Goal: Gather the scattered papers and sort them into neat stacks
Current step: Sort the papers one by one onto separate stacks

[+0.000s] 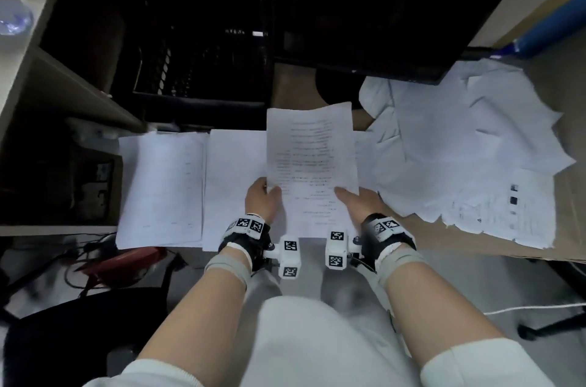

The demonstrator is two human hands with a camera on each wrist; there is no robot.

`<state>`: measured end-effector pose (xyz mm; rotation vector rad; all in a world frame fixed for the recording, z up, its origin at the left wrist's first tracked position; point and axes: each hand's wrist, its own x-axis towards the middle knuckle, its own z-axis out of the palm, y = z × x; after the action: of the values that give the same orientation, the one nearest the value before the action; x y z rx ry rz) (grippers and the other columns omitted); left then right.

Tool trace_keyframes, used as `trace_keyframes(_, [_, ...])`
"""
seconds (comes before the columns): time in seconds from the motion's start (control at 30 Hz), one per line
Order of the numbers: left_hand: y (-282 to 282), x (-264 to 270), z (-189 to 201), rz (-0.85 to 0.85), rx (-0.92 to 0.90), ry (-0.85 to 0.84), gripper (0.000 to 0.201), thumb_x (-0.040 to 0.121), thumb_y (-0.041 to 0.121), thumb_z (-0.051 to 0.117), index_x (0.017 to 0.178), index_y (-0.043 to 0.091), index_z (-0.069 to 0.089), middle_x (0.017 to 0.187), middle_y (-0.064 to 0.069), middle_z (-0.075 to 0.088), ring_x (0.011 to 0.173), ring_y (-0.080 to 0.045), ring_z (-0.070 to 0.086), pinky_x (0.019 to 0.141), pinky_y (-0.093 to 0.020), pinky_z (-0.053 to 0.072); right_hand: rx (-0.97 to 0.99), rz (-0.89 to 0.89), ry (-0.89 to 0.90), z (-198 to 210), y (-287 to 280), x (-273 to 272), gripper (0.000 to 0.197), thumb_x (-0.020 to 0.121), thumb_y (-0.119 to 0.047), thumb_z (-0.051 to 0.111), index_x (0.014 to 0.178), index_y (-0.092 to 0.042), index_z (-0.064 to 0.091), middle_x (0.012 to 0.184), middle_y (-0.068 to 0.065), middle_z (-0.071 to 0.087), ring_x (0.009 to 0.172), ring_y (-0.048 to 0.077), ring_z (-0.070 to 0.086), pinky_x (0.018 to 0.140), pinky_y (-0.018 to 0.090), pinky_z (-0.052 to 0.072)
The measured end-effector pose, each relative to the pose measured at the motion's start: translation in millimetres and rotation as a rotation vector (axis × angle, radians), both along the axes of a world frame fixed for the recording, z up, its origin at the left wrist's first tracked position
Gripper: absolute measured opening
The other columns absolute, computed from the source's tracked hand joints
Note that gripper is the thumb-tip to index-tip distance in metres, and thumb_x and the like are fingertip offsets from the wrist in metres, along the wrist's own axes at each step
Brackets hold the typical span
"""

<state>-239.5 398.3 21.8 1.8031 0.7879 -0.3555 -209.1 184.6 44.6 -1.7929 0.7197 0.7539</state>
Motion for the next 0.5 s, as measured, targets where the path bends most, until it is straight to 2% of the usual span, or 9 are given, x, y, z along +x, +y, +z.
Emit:
trace_keyframes(0.07, [-23.3, 5.9, -6.0, 0.025, -0.012, 0.069, 0.015, 0.090, 0.014, 0.058, 0.104, 0.018, 0.063, 0.106, -0.009, 0.072, 0.100, -0.033, 0.067, 0.090, -0.039, 0.055, -0.144, 0.118, 0.083, -14.5, -27.8, 5.2, 0.030, 0.085, -0.040, 0.063, 0.106, -0.019, 0.066, 0.109, 0.003, 0.068, 0.096, 0.029, 0.065, 0.089, 0.039, 0.053])
trace_keyframes(0.13, [-40.3, 7.0, -15.3, 0.106, -0.012, 0.107, 0.021, 0.090, 0.013, 0.059, 0.109, 0.023, 0.060, 0.109, -0.007, 0.071, 0.101, -0.032, 0.067, 0.095, -0.046, 0.054, -0.210, 0.156, 0.120, -29.0, -48.3, 13.3, 0.033, 0.080, -0.041, 0.061, 0.105, -0.019, 0.064, 0.108, 0.006, 0.067, 0.093, 0.032, 0.065, 0.087, 0.043, 0.054])
trace_keyframes(0.2, [-53.4, 6.8, -18.3, 0.219, 0.017, 0.102, 0.027, 0.088, 0.014, 0.061, 0.113, 0.024, 0.058, 0.109, -0.007, 0.071, 0.098, -0.032, 0.068, 0.094, -0.045, 0.055, -0.211, 0.200, 0.136, -47.2, -60.2, 23.2, 0.030, 0.084, -0.033, 0.062, 0.103, -0.012, 0.064, 0.102, 0.008, 0.067, 0.087, 0.029, 0.063, 0.079, 0.034, 0.050])
trace_keyframes(0.23, [-57.8, 6.0, -15.7, 0.272, 0.035, 0.092, 0.029, 0.089, 0.011, 0.061, 0.116, 0.021, 0.059, 0.108, -0.005, 0.070, 0.096, -0.030, 0.067, 0.093, -0.040, 0.054, -0.206, 0.237, 0.147, -53.6, -62.1, 27.8, 0.027, 0.085, -0.029, 0.062, 0.103, -0.008, 0.064, 0.100, 0.010, 0.067, 0.085, 0.028, 0.062, 0.076, 0.033, 0.048])
trace_keyframes(0.3, [-62.6, 4.6, -13.7, 0.346, 0.078, 0.077, 0.030, 0.092, 0.004, 0.061, 0.121, 0.012, 0.061, 0.107, -0.004, 0.068, 0.096, -0.024, 0.064, 0.091, -0.032, 0.050, -0.190, 0.287, 0.196, -71.5, -63.3, 32.5, 0.044, 0.079, -0.034, 0.064, 0.111, -0.004, 0.064, 0.108, 0.013, 0.068, 0.092, 0.031, 0.065, 0.082, 0.038, 0.053])
trace_keyframes(0.37, [-69.8, 3.2, -12.4, 0.421, 0.068, 0.046, 0.028, 0.092, 0.003, 0.061, 0.119, 0.011, 0.064, 0.110, -0.007, 0.069, 0.099, -0.025, 0.065, 0.094, -0.037, 0.052, -0.182, 0.357, 0.235, -95.7, -69.8, 37.5, 0.069, 0.068, -0.043, 0.062, 0.124, -0.003, 0.058, 0.118, 0.013, 0.065, 0.103, 0.034, 0.065, 0.090, 0.046, 0.054])
trace_keyframes(0.4, [-74.3, 2.6, -11.4, 0.456, 0.045, 0.033, 0.026, 0.091, 0.003, 0.061, 0.116, 0.013, 0.065, 0.109, -0.007, 0.070, 0.099, -0.027, 0.066, 0.093, -0.040, 0.053, -0.170, 0.394, 0.240, -100.0, -71.5, 39.6, 0.067, 0.069, -0.040, 0.061, 0.123, -0.002, 0.056, 0.116, 0.012, 0.063, 0.105, 0.036, 0.064, 0.092, 0.046, 0.054])
trace_keyframes(0.47, [-84.6, 3.3, -5.4, 0.503, -0.019, 0.017, 0.023, 0.091, 0.004, 0.061, 0.110, 0.016, 0.066, 0.104, -0.008, 0.071, 0.093, -0.027, 0.067, 0.087, -0.039, 0.055, -0.194, 0.455, 0.226, -78.9, -68.4, 46.0, 0.027, 0.083, -0.021, 0.055, 0.103, -0.003, 0.056, 0.108, 0.012, 0.058, 0.110, 0.037, 0.061, 0.093, 0.042, 0.051])
trace_keyframes(0.5, [-89.6, 4.7, -2.2, 0.511, -0.068, 0.016, 0.021, 0.092, 0.003, 0.060, 0.108, 0.015, 0.066, 0.101, -0.009, 0.071, 0.089, -0.026, 0.067, 0.080, -0.036, 0.055, -0.225, 0.460, 0.189, -66.5, -69.3, 49.8, 0.011, 0.089, -0.011, 0.049, 0.096, -0.004, 0.056, 0.110, 0.014, 0.059, 0.113, 0.037, 0.059, 0.095, 0.039, 0.048])
